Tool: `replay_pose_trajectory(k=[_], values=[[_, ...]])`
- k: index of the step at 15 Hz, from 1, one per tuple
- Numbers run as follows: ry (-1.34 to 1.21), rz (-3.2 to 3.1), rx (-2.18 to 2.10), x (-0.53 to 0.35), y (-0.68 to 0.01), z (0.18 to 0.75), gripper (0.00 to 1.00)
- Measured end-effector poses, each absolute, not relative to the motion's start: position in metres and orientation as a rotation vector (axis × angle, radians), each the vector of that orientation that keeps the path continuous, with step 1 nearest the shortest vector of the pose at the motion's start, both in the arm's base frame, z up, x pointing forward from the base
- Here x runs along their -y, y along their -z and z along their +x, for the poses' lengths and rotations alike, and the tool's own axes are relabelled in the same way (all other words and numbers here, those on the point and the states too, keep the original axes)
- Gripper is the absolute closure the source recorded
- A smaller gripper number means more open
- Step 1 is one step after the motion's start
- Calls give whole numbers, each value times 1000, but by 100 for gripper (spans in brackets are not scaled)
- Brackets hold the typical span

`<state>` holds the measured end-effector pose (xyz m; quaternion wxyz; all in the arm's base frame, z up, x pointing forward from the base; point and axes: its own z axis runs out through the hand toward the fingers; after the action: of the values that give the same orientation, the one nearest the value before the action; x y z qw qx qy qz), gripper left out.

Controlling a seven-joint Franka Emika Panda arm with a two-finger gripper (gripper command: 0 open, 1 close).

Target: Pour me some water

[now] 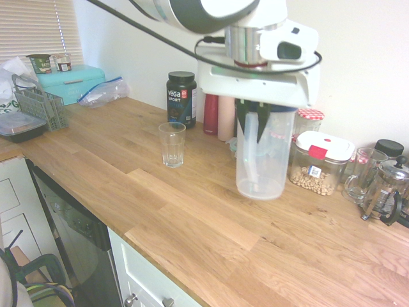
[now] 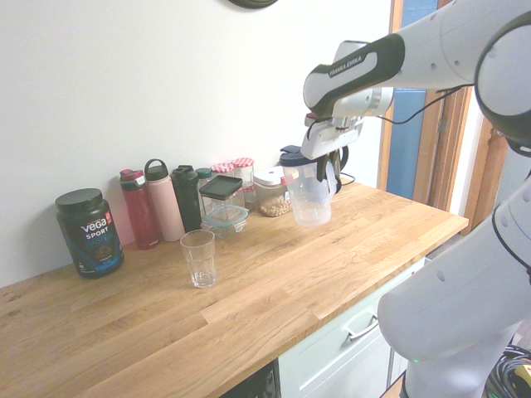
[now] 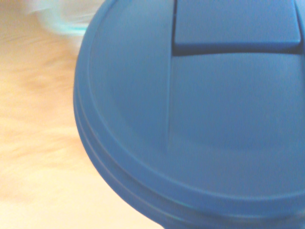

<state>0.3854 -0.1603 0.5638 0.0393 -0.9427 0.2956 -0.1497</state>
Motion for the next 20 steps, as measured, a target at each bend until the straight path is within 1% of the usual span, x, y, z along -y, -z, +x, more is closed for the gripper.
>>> replay_pose_trajectory(k=[5, 9, 12, 20], values=[[391, -3048, -471, 91, -586, 403, 100], [251, -3155, -134, 38, -588, 404, 100], [150, -3231, 114, -2, -583, 417, 100], [-243, -3455, 710, -65, -571, 465, 100]])
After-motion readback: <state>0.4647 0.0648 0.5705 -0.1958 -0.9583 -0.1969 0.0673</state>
